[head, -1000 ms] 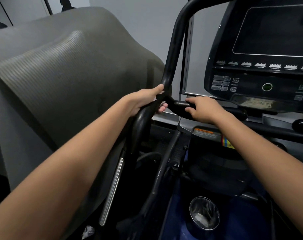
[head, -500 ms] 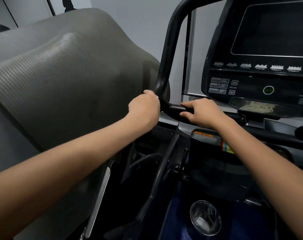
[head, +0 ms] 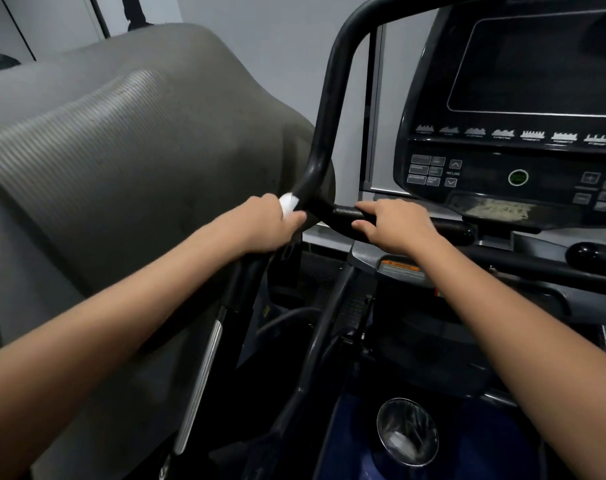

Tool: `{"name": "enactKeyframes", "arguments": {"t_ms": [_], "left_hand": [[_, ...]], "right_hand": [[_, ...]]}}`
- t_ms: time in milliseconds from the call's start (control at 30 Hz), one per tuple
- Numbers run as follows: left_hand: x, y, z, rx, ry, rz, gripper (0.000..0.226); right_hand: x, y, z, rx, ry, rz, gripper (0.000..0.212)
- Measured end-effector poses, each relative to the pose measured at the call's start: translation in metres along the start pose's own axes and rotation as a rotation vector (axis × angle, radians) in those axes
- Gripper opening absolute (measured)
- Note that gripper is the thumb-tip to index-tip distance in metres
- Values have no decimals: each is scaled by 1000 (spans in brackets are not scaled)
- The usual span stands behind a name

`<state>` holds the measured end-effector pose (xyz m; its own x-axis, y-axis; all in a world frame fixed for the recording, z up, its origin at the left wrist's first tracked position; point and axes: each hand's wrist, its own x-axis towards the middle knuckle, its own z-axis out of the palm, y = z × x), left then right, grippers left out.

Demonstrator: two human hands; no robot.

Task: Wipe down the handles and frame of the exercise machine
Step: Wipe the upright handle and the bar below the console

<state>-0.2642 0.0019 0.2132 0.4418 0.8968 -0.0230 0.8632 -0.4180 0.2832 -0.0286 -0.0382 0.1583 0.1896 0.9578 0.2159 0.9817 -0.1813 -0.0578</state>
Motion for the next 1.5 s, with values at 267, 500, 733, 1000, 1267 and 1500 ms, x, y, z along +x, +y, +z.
{"name": "enactKeyframes", "arguments": {"t_ms": [267,500,733,1000,1267,1500], "left_hand": [[-28,-3,22,151,250,154,37],[45,36,-2,262,-13,141,35],[80,34,-14,-345,-158,72,57],[33,-5,-15,-135,-152,139,41],[35,25,8,171,113,83,35],[108,53,1,-77,91,138,37]], "right_hand": [[-3,-8,-6,30,-50,89,42],[0,-12,-12,68,-82,164,50],[-3,-11,-9,54,-28,123,46],[-3,-9,-2,-13,36,74,46],[2,-3,3,6,74,58,40],[3,-2,3,35,70,63,43]]}}
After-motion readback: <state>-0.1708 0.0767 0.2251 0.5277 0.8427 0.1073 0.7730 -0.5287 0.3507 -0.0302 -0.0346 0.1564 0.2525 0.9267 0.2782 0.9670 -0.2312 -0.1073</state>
